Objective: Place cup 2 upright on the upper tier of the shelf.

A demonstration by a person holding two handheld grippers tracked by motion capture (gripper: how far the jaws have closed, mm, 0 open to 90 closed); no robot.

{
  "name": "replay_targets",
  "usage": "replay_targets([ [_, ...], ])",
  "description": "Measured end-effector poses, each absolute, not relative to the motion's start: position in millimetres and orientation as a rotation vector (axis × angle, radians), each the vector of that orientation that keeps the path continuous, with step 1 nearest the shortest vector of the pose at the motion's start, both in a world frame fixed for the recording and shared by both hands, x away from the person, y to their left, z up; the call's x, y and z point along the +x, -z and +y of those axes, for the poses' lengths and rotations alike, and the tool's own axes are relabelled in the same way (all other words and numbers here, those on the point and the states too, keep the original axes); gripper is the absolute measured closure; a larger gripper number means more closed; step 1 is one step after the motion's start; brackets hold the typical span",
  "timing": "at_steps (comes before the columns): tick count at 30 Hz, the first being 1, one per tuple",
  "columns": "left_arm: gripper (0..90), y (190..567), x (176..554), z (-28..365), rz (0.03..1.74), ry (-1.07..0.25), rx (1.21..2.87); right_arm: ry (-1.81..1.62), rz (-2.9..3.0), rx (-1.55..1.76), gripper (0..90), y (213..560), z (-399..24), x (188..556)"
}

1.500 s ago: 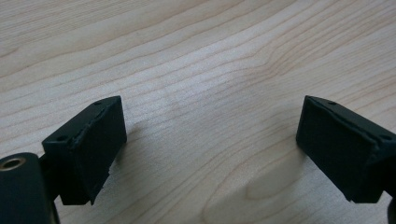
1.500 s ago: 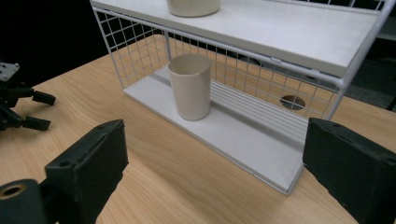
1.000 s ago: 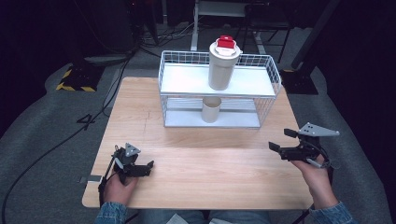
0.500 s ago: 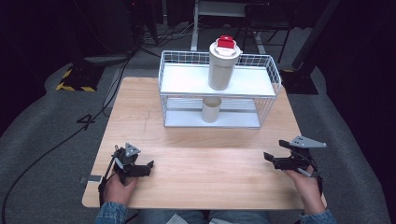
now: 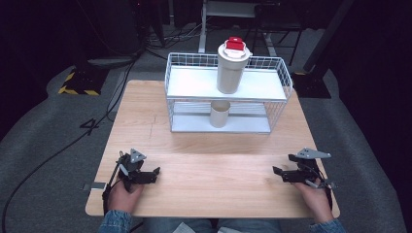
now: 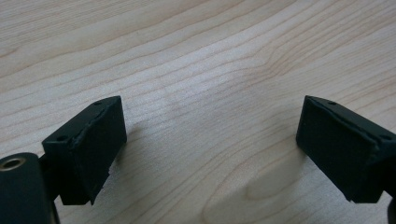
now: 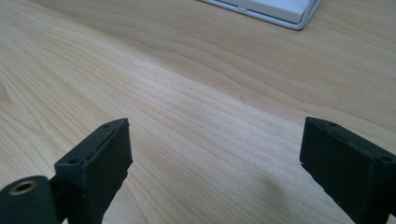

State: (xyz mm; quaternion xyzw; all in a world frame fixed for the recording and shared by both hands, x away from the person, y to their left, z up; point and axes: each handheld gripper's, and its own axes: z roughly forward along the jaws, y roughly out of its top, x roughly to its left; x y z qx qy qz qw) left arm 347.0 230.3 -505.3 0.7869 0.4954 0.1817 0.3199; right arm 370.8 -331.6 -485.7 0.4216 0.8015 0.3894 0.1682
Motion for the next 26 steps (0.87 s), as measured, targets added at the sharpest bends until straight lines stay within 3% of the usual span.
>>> replay_targets([
  [17,9.1,505.3,347.0,230.3,1.302,-0.477,2.068,-0.976,2.277,1.216,8.5,505.0,-326.3,375.1],
  [26,9.1,505.3,347.0,230.3,1.302,-0.477,2.068,-0.926,2.234,1.303,0.0,505.9,-325.4,374.6],
])
